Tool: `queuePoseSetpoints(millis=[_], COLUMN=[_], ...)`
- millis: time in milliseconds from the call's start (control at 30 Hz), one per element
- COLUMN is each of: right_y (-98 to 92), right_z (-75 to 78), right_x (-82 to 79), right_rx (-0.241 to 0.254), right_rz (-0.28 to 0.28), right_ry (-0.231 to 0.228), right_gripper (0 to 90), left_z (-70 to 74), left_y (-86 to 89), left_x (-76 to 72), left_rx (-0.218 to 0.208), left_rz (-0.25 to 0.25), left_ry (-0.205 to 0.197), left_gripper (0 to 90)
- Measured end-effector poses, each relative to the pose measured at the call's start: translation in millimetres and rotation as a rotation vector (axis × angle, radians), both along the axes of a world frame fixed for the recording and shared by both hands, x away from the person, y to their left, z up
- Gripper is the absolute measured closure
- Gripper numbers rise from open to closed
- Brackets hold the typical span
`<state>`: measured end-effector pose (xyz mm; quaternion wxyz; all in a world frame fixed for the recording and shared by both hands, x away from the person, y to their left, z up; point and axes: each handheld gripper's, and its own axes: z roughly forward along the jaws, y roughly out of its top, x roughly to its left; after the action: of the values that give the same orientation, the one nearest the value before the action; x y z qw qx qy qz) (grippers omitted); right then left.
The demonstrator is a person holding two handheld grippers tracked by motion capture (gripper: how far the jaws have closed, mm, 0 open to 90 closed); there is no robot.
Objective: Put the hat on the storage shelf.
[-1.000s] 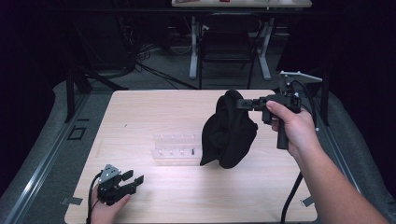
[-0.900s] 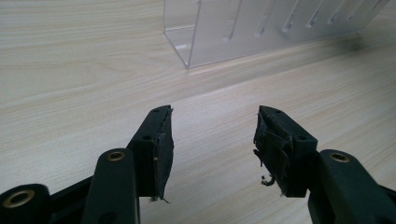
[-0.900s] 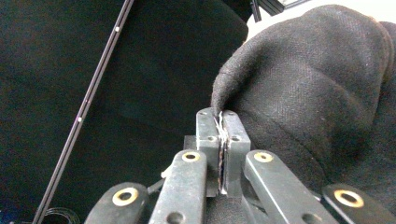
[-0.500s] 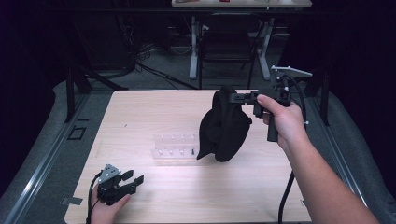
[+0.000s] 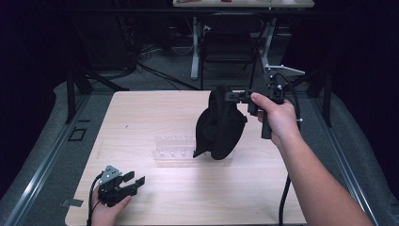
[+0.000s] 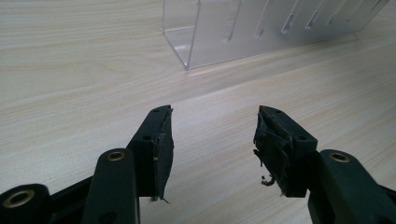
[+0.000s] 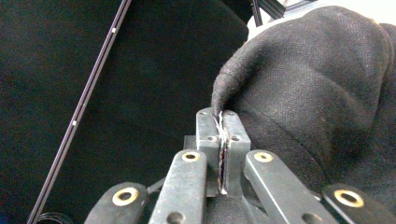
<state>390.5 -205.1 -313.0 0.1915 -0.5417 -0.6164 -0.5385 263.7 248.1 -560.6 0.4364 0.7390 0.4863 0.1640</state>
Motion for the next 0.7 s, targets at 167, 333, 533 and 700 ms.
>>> queuePoseSetpoints(millis=[167, 333, 533, 700], right_y=[3.4, 5.4, 7.6, 8.8], right_z=[-1.7, -4.2, -7.5, -9.4], right_x=[3.9, 7.5, 10.4, 12.4], right_rx=[0.008, 0.002, -0.017, -0.01], right_rz=[-0.004, -0.002, -0.001, -0.005], right_ry=[0.003, 0.007, 0.008, 0.01], right_gripper=[88.7, 88.7, 88.7, 88.7], left_z=[-0.3, -0.4, -0.5, -0.9], left_y=[0.0, -0.3, -0.4, -1.4], left_x=[0.5, 0.8, 0.5, 0.7], left_rx=[-0.003, -0.003, -0.002, 0.0], left_rz=[-0.001, -0.002, -0.003, -0.003], left_ry=[0.002, 0.002, 0.003, 0.004], left_gripper=[46.3, 46.3, 46.3, 46.3])
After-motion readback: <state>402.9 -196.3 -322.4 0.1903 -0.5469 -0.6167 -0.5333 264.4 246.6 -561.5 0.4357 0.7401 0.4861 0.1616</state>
